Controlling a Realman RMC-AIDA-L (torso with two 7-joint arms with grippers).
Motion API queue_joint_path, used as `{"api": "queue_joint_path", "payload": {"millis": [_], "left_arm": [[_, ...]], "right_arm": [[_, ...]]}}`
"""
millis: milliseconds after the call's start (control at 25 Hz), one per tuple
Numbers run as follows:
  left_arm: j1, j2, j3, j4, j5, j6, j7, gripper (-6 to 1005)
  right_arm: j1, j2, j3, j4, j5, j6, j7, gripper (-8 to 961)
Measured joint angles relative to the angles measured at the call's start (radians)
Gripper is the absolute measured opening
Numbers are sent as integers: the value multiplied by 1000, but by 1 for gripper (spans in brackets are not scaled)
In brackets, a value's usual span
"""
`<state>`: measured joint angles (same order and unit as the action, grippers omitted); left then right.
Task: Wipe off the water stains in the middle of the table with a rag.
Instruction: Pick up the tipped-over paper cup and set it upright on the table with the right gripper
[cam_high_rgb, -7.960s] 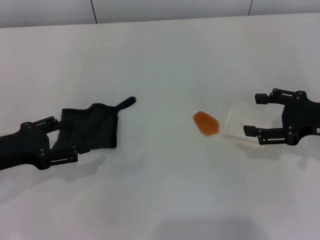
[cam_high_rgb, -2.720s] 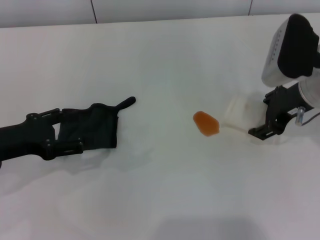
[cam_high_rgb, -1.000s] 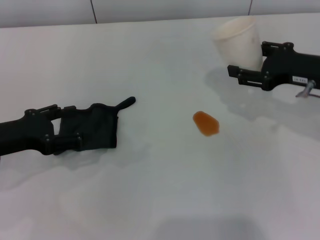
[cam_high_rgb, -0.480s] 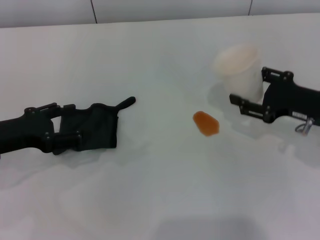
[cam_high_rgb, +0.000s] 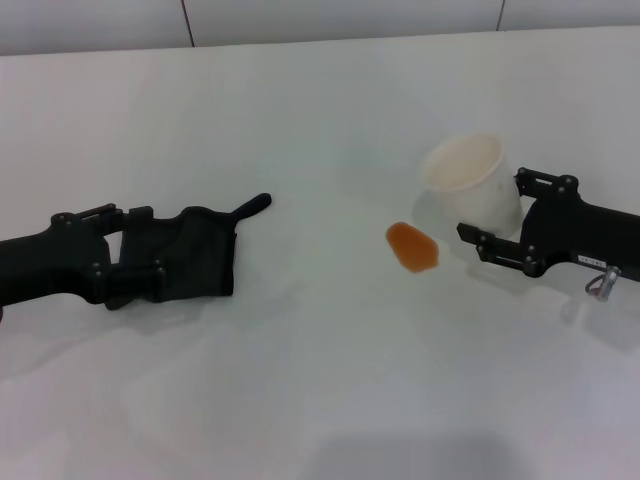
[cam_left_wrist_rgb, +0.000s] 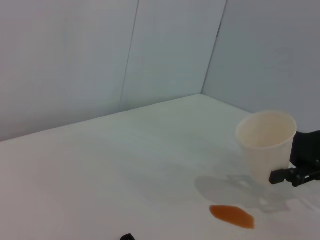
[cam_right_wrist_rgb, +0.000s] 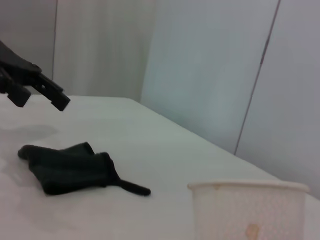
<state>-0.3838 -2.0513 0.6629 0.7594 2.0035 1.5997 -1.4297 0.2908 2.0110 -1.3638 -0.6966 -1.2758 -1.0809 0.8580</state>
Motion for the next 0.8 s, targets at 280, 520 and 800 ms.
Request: {"api": "queue_joint_path", "payload": {"millis": [280, 520, 800], "left_arm": [[1, -3, 2, 0, 0, 0, 0, 875], [1, -3, 3, 0, 0, 0, 0, 875], [-4, -3, 3, 0, 0, 0, 0, 875]], "right_arm": [[7, 0, 0, 54, 5, 33, -5, 655], [8, 0, 1, 72, 7, 52, -5, 654], [8, 1, 4, 83, 8, 61, -3, 654]]}}
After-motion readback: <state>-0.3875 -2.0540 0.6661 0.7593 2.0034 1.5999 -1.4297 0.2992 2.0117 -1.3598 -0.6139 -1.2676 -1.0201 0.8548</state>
